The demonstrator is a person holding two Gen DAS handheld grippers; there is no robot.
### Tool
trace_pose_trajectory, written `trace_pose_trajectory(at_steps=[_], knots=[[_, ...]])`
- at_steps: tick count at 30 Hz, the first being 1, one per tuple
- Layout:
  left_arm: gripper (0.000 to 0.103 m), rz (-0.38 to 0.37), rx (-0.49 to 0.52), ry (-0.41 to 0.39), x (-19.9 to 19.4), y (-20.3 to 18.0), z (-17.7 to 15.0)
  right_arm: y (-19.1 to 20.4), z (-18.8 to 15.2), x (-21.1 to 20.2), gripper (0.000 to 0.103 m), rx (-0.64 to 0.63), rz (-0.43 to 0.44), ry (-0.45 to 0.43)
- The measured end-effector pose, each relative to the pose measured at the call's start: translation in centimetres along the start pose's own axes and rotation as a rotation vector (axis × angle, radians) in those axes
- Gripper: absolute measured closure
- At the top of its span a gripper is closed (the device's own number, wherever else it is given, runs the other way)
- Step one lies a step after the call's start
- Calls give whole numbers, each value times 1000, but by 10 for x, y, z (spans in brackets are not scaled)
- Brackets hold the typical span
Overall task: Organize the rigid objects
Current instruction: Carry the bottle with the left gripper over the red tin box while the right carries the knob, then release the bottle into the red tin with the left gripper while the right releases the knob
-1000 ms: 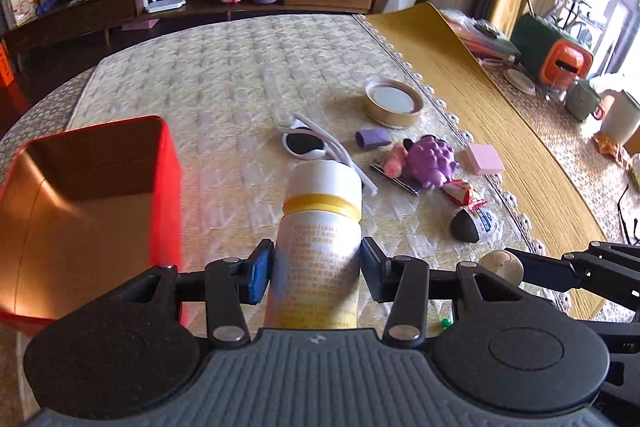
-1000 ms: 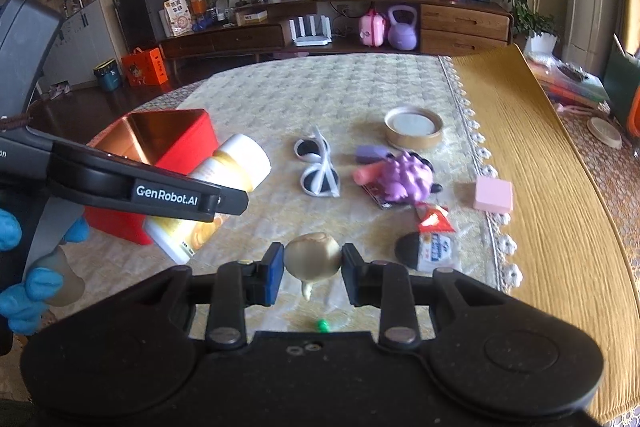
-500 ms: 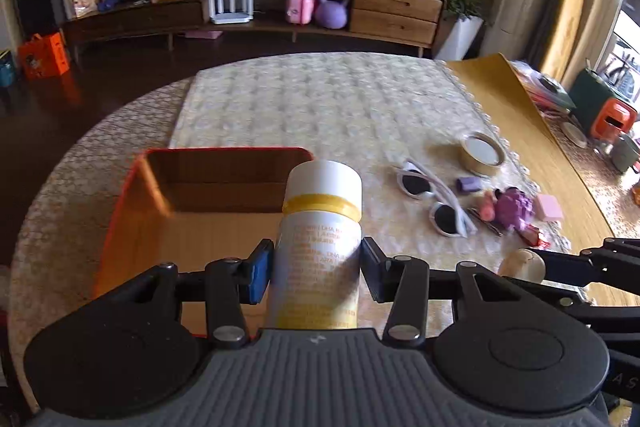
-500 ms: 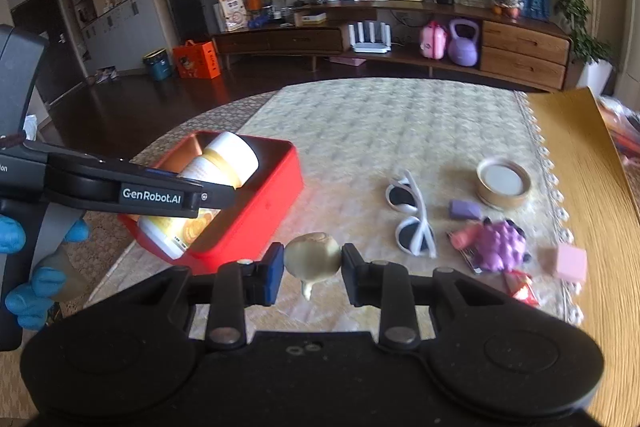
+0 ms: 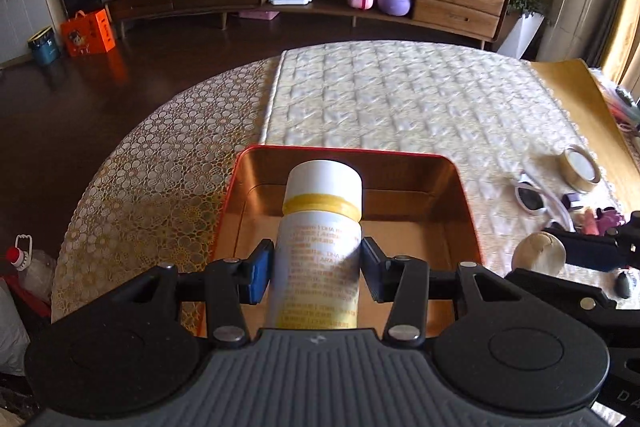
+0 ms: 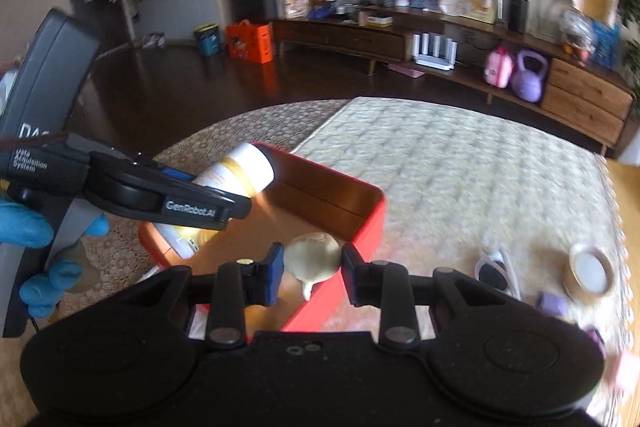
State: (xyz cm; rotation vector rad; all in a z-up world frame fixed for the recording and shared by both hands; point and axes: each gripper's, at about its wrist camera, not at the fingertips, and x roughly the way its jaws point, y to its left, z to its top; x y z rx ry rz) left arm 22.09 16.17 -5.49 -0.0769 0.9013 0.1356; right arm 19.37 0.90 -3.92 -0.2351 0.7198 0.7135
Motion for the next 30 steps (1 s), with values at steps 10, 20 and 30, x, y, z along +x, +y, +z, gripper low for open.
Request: trace_pose_trajectory(at_steps=[10,20,30], knots=[[57,21,15,65,43,11,12,6,18,63,73,-79,5,75],[57,19,23,94,64,17,19,12,22,114,73,-174,-9,150],[58,11,18,98,72,15,22,15,18,129,72,-207,-41,172]])
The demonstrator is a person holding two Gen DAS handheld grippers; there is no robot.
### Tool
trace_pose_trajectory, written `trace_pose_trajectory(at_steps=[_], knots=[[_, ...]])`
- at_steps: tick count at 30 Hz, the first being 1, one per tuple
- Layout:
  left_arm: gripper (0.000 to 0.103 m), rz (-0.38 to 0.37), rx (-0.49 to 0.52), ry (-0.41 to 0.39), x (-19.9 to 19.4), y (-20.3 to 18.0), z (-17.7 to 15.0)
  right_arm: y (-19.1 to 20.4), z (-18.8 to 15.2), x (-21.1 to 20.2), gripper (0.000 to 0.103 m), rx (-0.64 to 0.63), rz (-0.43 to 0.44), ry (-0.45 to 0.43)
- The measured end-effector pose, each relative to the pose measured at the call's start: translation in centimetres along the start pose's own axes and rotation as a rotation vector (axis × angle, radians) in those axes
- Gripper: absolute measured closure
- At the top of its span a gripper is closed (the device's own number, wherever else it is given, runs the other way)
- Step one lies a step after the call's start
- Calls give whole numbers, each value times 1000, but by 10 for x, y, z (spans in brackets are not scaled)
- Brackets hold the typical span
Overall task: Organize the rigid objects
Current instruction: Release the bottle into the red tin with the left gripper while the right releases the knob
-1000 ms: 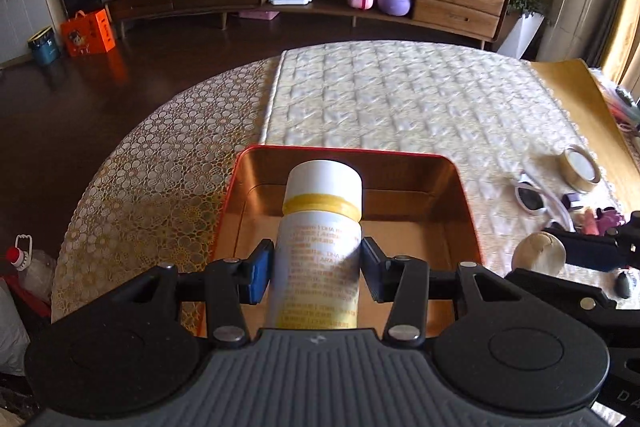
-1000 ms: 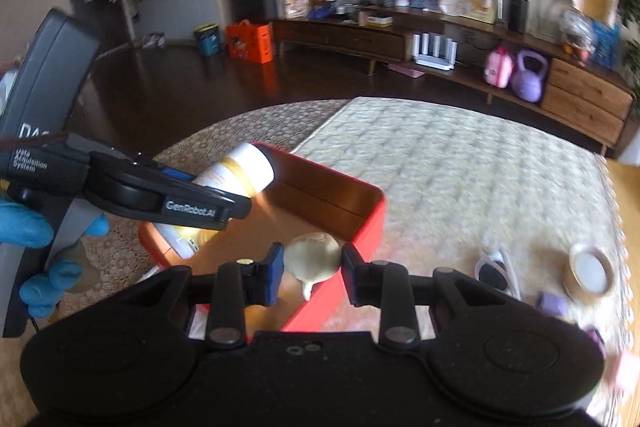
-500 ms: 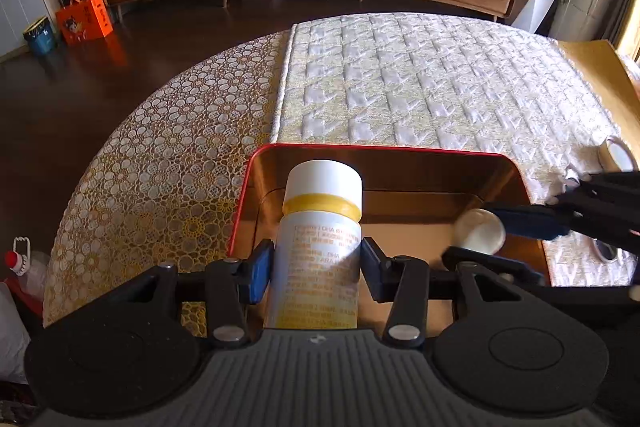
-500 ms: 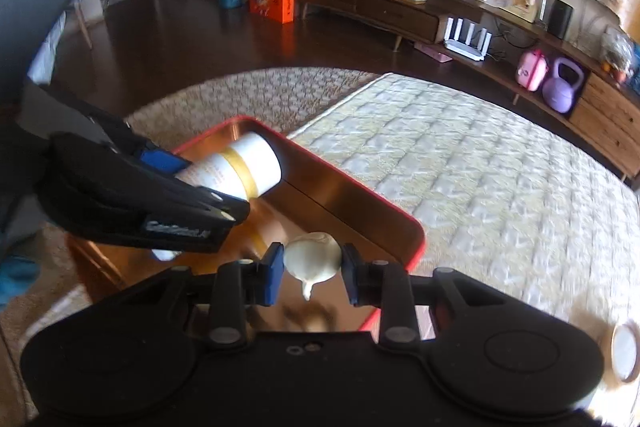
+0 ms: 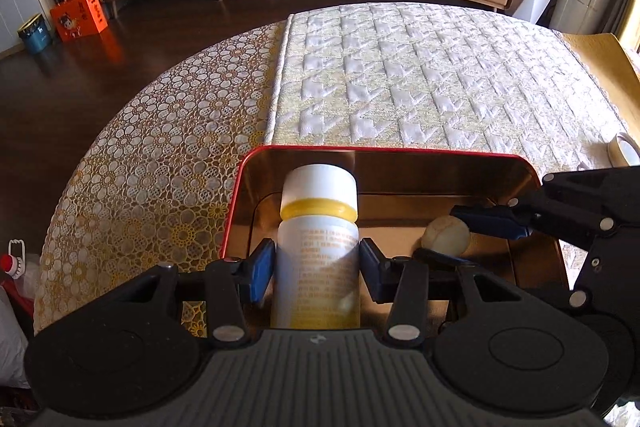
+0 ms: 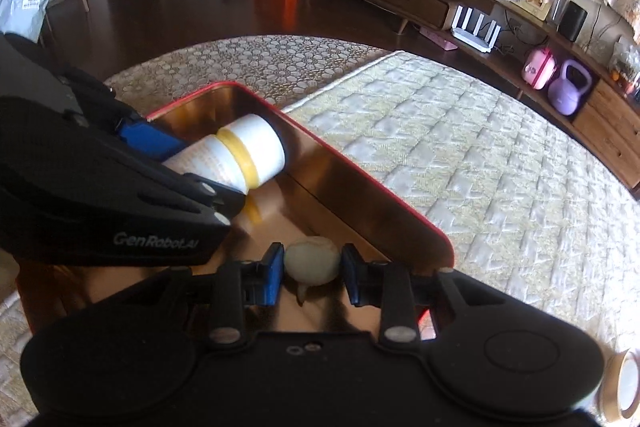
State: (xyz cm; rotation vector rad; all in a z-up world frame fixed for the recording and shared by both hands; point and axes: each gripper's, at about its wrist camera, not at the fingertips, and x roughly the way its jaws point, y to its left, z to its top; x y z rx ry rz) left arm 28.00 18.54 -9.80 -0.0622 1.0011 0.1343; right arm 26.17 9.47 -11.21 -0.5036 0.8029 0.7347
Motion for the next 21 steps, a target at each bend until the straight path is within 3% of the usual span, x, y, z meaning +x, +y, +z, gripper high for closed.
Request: trace_pose_trajectory(at_steps=[11,15,17,21], knots=[[58,15,-18,-21,-5,1,0,-4,-8,-22,64,34,33,-20],[57,5,-25,-29,-12,0,-4,-7,-12,-37,50,77,61,-48],[50,-2,-21,-41,-19,-1,-5,-8,-14,-45,49,84,70,-57],[45,-2,-12,-69,-33,-5,-8,-10,-18,-61,49,108,72,-78]])
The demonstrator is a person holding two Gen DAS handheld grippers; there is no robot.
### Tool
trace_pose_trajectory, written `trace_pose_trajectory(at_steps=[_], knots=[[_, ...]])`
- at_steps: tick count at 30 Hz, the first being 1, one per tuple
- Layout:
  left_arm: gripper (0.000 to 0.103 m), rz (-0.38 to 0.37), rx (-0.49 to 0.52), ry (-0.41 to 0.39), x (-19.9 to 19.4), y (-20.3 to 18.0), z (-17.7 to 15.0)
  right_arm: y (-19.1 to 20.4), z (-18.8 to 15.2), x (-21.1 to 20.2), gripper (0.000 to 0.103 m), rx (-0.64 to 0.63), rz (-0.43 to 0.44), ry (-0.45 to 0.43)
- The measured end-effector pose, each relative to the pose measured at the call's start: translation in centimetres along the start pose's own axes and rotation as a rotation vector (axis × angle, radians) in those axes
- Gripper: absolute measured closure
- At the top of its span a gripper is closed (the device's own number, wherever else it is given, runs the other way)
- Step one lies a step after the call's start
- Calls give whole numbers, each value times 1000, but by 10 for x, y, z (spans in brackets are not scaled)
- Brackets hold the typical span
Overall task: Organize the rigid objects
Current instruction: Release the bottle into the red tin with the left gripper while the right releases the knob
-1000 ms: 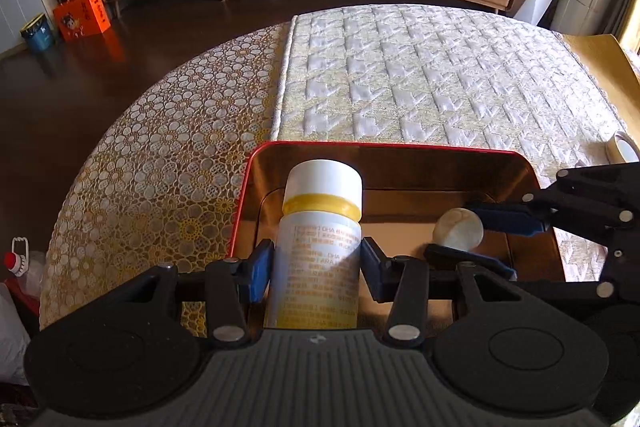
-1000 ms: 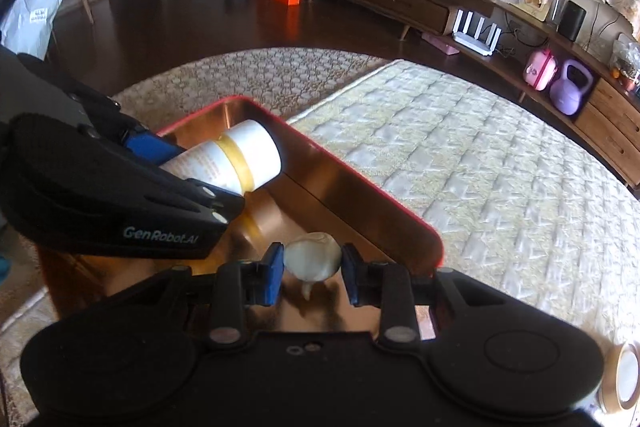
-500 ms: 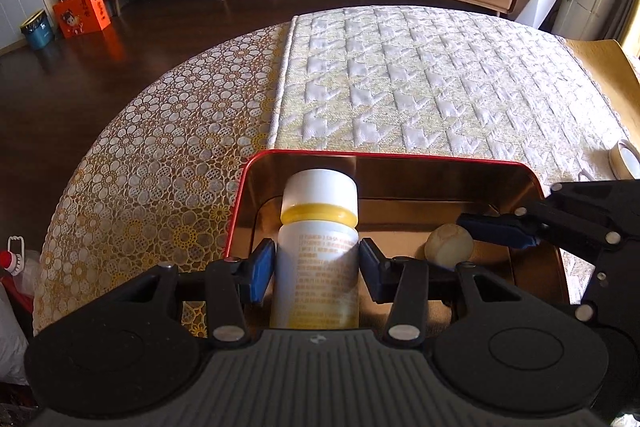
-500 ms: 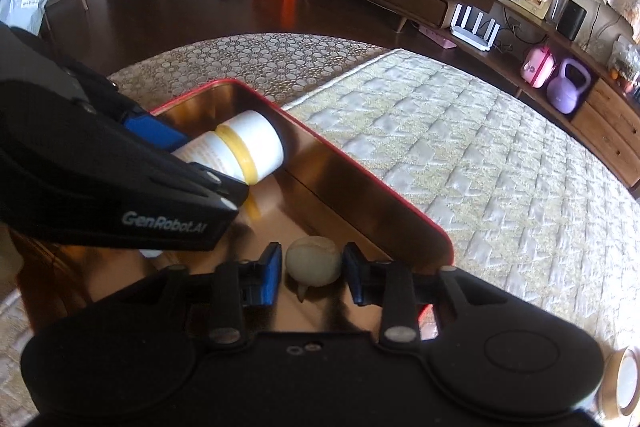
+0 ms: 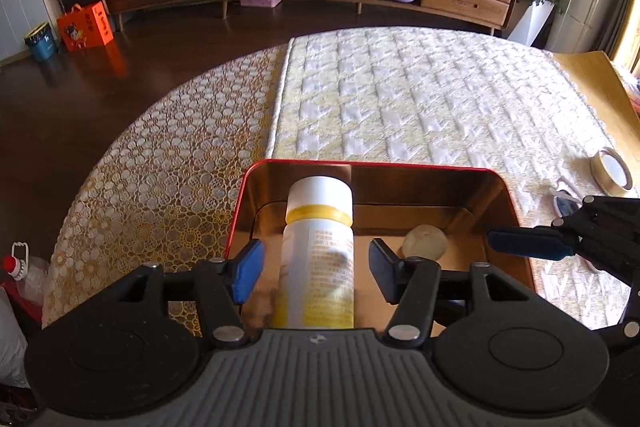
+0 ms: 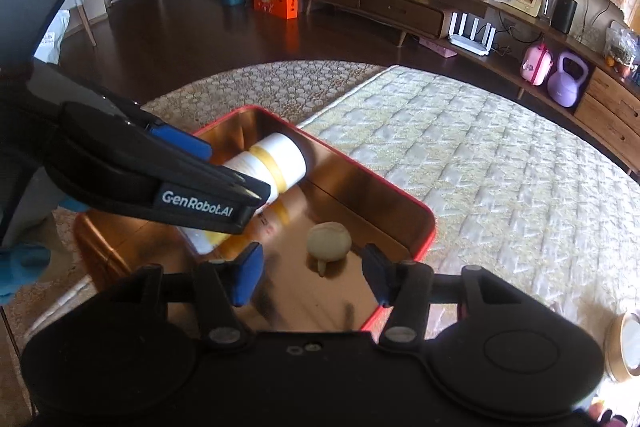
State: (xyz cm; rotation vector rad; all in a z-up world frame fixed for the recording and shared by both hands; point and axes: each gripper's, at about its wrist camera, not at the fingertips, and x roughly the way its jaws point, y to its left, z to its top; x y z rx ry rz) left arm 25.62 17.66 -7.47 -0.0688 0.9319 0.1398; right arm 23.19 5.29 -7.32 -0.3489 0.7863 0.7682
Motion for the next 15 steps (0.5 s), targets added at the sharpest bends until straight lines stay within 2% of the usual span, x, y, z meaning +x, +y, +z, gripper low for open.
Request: trace_pose_trajectory(at_steps=[9,15], knots=[[45,-11,25,-51,-35,-13,-7,-3,-9,-45,46,71,23,-50],[44,-45,41,-88,-64,-24,-17,-6,-23,-78,40,132,32,-84]])
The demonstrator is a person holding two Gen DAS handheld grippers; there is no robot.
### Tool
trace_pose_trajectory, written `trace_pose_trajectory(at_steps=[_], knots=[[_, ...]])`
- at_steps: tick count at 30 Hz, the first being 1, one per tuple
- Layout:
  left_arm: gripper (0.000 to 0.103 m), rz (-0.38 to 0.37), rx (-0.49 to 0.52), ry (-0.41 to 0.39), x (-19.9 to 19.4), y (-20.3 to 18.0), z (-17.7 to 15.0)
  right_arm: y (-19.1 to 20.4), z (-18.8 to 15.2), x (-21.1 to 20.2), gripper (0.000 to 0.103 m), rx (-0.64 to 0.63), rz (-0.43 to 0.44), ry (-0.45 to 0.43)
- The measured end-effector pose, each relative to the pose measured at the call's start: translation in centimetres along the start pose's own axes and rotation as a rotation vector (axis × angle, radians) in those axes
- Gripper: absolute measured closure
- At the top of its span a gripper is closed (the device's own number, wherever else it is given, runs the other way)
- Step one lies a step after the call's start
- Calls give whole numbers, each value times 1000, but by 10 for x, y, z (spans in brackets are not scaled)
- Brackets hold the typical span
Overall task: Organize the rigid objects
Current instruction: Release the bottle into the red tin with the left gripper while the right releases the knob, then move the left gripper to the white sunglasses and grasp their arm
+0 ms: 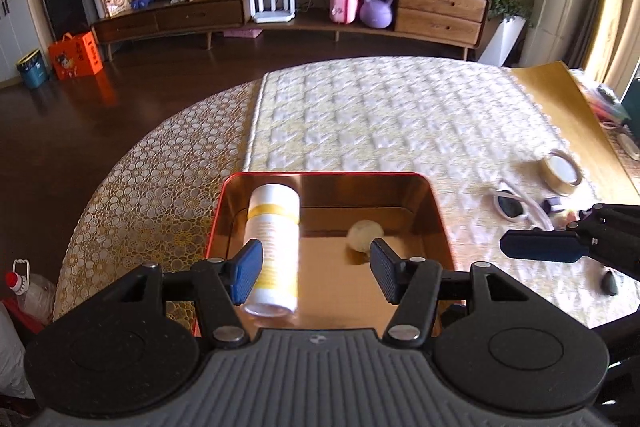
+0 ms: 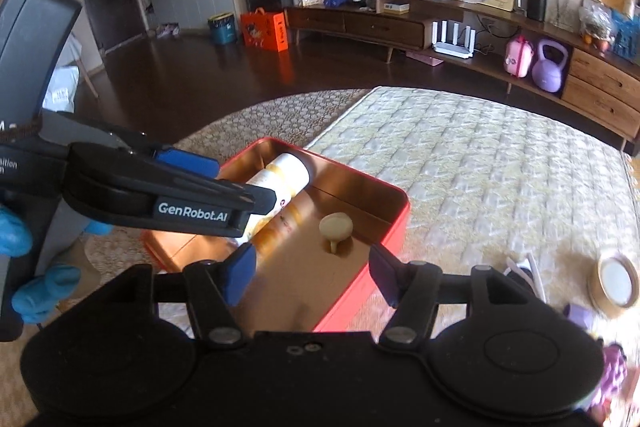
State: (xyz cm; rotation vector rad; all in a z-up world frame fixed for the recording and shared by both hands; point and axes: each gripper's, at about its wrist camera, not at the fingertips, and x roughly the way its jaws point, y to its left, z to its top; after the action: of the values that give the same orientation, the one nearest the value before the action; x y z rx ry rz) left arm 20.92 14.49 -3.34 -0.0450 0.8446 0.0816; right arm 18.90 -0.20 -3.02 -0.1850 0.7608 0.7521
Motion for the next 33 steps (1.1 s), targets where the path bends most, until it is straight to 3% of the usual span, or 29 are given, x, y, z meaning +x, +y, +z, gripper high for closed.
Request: trace_pose_trajectory(at_steps=[5,18,21,25,33], knots=[[39,-32,8,-29,-23,-14,-7,-7,-13,-26,39,53,-15,-17],[30,-117,41,-58,-58,-60,-30,-33,-61,-96,15,160,-96,-95],[30,-135,46,-58,-62,-72,-36,-43,-75,-110,13,186,-123,-111],[20,-101,69,-78,-67,-91,-45,-55,-96,-126,9,215,-174,-130],[20,-100,87,-119,-71,-122,-61,-72,-141,-138,8,281,-251,-127]])
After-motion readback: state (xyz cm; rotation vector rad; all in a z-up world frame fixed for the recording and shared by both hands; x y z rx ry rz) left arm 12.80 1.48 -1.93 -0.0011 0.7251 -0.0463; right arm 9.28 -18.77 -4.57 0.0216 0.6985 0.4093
